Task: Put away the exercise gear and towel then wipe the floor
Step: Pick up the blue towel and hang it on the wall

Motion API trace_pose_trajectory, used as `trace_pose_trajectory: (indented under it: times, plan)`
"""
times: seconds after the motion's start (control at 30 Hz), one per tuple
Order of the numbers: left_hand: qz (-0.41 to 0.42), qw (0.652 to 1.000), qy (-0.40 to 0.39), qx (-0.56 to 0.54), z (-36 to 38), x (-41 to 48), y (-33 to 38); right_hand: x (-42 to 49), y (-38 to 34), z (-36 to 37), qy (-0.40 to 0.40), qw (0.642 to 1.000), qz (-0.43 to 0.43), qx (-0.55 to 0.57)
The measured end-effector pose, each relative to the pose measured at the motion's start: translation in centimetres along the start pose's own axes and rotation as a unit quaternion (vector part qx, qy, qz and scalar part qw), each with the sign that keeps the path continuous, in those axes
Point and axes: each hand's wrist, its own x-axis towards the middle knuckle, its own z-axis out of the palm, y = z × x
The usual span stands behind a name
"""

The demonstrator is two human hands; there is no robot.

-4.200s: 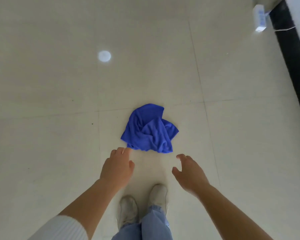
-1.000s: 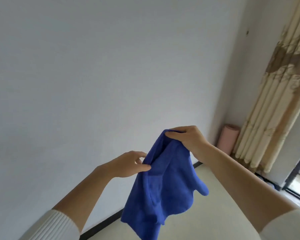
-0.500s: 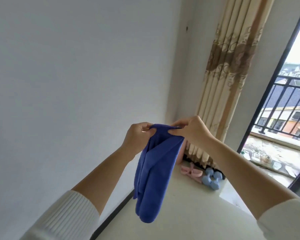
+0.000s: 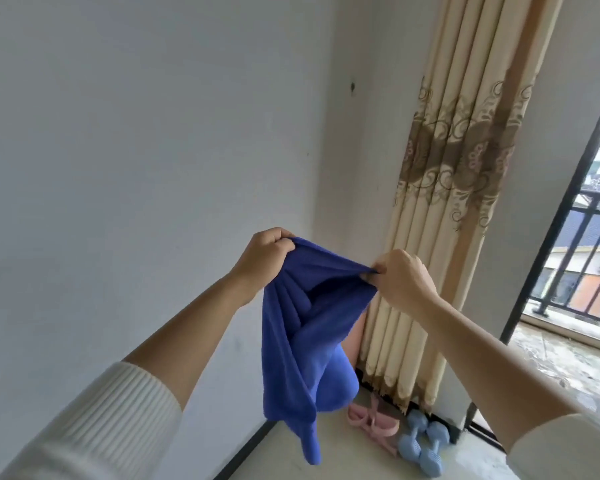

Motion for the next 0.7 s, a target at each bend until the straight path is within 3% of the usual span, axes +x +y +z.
trace_pose_trajectory:
  times: [0.1, 0.2, 0.37, 0.57, 0.7]
  plan:
    - [0.005, 0.999, -0.036, 0.025, 1.6, 5.3, -0.4, 5.1, 2.7, 0.8, 0.022, 0.999, 0.008, -0.027]
    - [0.037, 0.996, -0.063, 0.056, 3.1, 11.1, -1.0, 11.0, 4.3, 1.1, 0.055, 0.984, 0.038, 0.166]
    - [0.090, 0.995, 0.027, 0.045, 4.7, 23.0, -1.5, 22.3, 5.1, 1.3, 0.034, 0.923, 0.082, 0.373]
    - [0.143, 0.986, 0.024, 0.087, 7.4, 37.6, -0.9, 36.5, 6.1, 1.5, 0.063, 0.926, 0.051, 0.368]
    - [0.217, 0.962, 0.028, 0.167, 9.2, 46.1, -0.1, 44.6, 7.4, 1.4, 0.080, 0.957, 0.024, 0.278]
